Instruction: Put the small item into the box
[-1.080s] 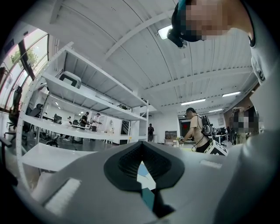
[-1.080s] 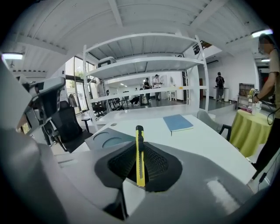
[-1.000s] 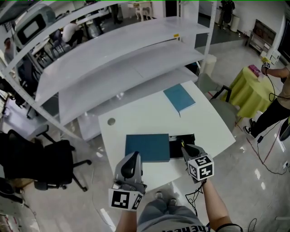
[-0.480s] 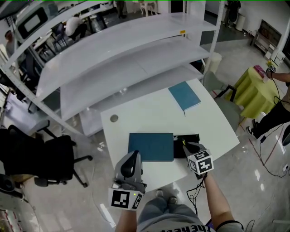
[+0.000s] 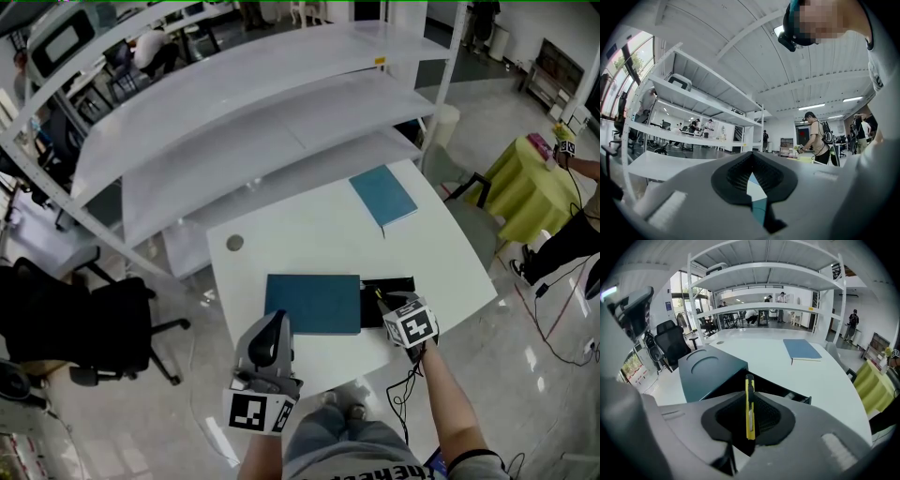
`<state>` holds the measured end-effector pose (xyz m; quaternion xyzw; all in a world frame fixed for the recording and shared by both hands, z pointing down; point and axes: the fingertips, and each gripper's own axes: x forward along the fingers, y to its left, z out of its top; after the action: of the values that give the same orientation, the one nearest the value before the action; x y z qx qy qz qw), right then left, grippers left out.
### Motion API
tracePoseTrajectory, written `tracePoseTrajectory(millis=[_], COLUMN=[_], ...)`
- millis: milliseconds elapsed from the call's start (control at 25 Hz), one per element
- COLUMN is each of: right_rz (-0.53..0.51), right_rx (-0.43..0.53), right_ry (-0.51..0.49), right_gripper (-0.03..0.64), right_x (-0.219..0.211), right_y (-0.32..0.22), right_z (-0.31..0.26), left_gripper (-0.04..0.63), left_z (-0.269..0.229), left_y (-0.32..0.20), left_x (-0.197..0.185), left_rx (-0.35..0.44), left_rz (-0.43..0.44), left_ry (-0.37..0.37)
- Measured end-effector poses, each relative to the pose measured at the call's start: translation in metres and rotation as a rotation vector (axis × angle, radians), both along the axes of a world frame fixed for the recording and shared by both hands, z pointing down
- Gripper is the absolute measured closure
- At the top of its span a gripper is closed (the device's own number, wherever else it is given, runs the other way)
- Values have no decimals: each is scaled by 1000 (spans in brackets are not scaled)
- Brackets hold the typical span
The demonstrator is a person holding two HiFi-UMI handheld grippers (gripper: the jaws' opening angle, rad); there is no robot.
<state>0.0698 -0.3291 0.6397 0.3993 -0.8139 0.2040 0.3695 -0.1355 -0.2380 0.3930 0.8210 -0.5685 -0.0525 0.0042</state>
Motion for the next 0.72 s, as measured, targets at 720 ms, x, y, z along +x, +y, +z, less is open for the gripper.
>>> tracePoseTrajectory(millis=[720], right_rz=[34], right_rx=[-176], right_ry=[85], right_gripper=[560], right_x=[0], right_y=[-12], right_z=[32], left_gripper=[577], left_z=[5], left_y=[-6], left_x=[-10], left_rx=[-19], left_rz=[-8], left_ry=[-5])
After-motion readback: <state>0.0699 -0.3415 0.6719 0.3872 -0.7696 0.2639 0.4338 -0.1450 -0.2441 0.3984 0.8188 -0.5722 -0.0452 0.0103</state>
